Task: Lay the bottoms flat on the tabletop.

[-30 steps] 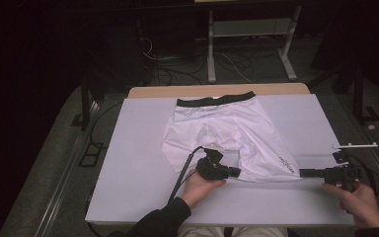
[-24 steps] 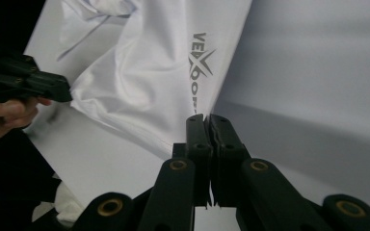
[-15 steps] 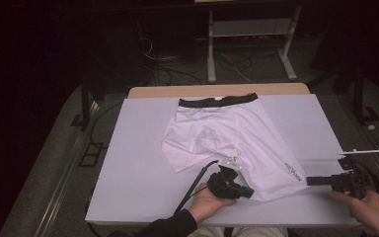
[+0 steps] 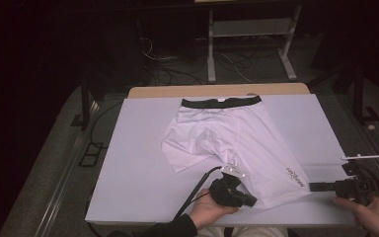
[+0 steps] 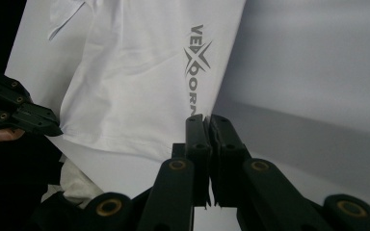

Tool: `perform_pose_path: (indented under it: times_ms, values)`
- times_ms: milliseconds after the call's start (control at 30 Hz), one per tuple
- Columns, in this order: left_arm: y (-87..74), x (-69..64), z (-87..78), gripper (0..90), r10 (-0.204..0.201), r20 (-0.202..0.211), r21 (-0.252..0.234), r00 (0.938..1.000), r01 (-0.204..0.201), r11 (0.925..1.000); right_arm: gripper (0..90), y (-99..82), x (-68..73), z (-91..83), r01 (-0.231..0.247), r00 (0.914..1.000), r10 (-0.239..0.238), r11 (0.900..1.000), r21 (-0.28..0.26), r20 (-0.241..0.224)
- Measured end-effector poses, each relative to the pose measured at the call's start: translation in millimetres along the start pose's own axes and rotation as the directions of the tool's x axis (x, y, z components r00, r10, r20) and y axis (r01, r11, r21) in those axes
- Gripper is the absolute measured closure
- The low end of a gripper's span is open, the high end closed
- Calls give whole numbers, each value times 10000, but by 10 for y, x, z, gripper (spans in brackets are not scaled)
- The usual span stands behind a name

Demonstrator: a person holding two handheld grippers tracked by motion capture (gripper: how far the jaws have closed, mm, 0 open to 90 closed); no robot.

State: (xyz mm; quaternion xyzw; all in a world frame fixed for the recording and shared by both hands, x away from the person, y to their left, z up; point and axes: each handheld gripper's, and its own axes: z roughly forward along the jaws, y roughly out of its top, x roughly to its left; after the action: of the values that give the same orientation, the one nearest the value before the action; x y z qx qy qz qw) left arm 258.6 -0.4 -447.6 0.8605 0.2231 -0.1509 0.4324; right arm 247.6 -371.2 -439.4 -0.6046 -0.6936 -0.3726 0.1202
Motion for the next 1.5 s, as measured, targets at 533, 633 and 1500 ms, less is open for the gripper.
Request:
perform_pose_path:
  times_ms: [533, 633, 1500]
  values:
    - [-24, 16, 5, 838, -49, -211, -17, 9998, 49, 10000, 716, -12, 41, -3, 281, 9991, -275, 9994, -189, 321]
    - [-11, 35, -39, 746, 6, -477, -263, 9989, -19, 9997, 636, 1, 70, -23, 522, 9972, -489, 9969, -588, 558]
    - [153, 241, -399, 199, 215, -663, -1352, 9976, -303, 9904, 100, 207, 313, 38, 2429, 9685, -2226, 9435, -2253, 1116]
